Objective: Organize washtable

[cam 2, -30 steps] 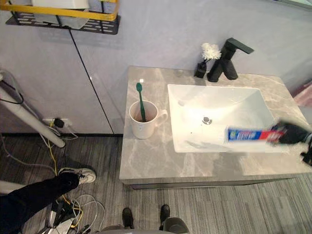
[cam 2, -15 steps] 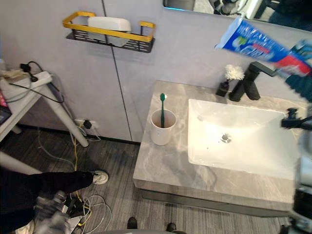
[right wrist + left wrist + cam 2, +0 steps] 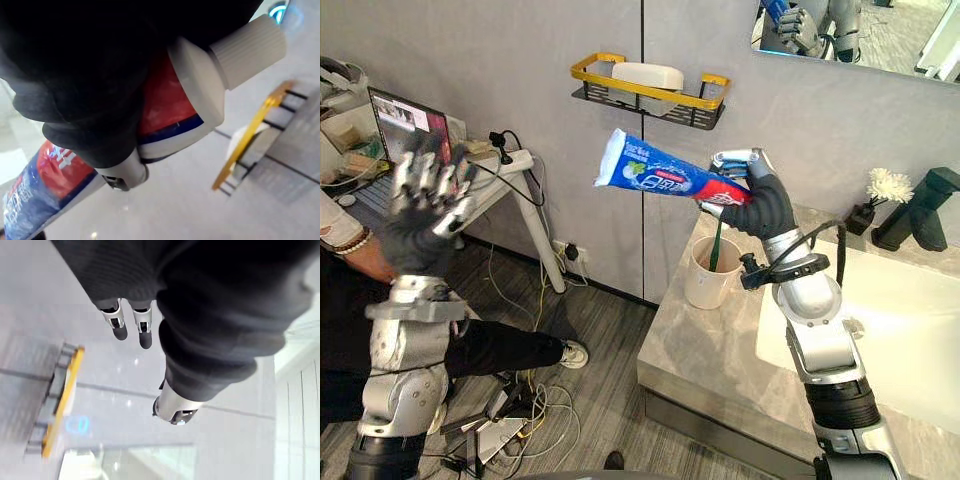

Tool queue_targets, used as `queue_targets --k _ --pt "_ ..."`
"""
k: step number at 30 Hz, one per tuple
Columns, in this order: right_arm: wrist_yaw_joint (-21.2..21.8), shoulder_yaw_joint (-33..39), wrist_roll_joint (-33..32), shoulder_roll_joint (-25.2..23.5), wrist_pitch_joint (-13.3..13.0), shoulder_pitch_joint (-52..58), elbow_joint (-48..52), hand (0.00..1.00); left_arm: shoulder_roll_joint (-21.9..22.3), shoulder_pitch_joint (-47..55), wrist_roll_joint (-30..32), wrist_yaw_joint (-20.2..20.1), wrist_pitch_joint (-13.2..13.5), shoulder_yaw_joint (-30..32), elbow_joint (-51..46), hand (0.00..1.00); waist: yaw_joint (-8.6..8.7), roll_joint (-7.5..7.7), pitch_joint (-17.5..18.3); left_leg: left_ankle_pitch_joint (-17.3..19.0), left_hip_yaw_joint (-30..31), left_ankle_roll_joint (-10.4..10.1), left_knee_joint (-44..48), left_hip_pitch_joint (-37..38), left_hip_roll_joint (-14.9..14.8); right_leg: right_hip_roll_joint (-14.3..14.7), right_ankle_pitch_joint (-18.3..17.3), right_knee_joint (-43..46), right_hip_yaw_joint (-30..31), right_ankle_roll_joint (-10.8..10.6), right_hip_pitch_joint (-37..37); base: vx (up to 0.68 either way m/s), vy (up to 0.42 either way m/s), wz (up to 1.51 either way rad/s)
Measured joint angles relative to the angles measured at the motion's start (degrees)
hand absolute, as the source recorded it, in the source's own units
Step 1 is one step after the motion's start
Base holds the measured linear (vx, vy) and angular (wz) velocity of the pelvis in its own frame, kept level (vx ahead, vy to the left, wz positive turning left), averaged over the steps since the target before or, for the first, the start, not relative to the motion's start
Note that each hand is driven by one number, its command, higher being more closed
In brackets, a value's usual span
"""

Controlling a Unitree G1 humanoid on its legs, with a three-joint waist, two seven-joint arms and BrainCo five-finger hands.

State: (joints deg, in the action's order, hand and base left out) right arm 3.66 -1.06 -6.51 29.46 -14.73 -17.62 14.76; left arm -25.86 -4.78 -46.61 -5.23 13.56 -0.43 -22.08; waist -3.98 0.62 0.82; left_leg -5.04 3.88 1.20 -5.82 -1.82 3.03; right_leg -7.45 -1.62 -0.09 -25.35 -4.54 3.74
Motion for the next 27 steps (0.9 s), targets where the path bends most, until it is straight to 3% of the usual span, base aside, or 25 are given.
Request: queue_targets --k 6,11,17,22,27 --pt "0.07 -2.31 -0.91 1.32 0.14 -2.03 -0.40 1.00 -1.62 -4.39 -6.55 -1.16 -1.26 -1.44 0.21 0.00 0.38 -0.01 0.01 -0.11 -1.52 -0.09 -0.03 0.58 -0.28 0.18 0.01 0.03 1.44 0.02 -0.09 -0.04 -0.001 -0.12" --pt "0.28 -6.39 -2.11 0.48 1.10 -5.00 -1.42 1.00 -1.87 -20.84 -6.75 1.38 -0.88 -10.12 6.89 0.00 0.28 0.06 -0.02 -0.82 -2.63 0.11 -0.04 0.55 -0.59 0.40 0.31 0.08 2.49 0.28 -0.62 -0.02 -0.006 -0.11" --pt "-0.22 -6.69 -1.59 -2.56 2.36 -5.76 -1.40 1.00 1.83 -23.38 -6.70 2.49 -1.92 -11.10 7.68 0.00 2.83 0.05 -0.02 -0.89 -3.87 0.05 -0.01 0.55 -0.96 0.73 0.89 -0.15 3.76 0.53 -1.14 0.00 -0.005 -0.12" --pt "-3.41 -6.72 0.59 -8.60 2.89 -6.34 -1.43 1.00 7.15 -23.96 -5.95 5.10 -1.95 -13.76 7.72 0.00 3.04 -0.03 0.00 -0.99 -4.08 -0.08 -0.03 0.61 -1.26 1.05 1.04 -0.28 3.97 0.77 -1.14 -0.01 -0.003 -0.01" --pt "-5.04 -6.72 1.70 -10.79 2.94 -8.94 -1.44 1.00 8.80 -25.25 -4.10 6.55 -1.96 -14.88 8.30 0.00 3.05 -0.06 0.00 -1.06 -4.28 -0.16 -0.04 0.68 -1.56 1.33 1.45 -1.19 4.45 1.01 -0.94 -0.02 -0.010 -0.05"
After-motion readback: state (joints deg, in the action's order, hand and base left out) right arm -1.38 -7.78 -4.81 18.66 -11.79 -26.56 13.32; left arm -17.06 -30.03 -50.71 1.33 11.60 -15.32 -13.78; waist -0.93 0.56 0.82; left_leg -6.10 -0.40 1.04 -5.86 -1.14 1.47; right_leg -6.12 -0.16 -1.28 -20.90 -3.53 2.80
